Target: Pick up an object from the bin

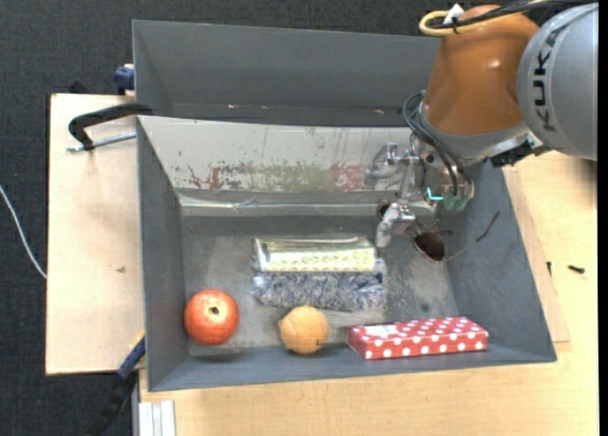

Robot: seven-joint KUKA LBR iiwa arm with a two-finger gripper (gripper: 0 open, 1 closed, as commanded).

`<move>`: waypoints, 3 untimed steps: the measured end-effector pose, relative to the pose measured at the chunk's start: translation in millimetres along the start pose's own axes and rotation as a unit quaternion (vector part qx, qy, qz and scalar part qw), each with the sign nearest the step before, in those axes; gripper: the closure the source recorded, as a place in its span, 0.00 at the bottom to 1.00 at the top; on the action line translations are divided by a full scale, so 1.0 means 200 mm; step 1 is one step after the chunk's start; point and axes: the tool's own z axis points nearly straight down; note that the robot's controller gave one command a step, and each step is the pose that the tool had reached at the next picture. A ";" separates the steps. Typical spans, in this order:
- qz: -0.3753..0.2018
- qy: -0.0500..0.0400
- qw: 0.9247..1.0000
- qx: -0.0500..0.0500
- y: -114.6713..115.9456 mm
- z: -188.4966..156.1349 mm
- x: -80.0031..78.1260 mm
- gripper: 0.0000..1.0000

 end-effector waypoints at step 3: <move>-0.103 -0.003 0.995 0.001 0.14 0.32 0.12 0.00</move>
Offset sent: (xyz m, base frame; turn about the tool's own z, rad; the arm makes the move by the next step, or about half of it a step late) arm -0.0316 0.0362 -0.1132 -0.2597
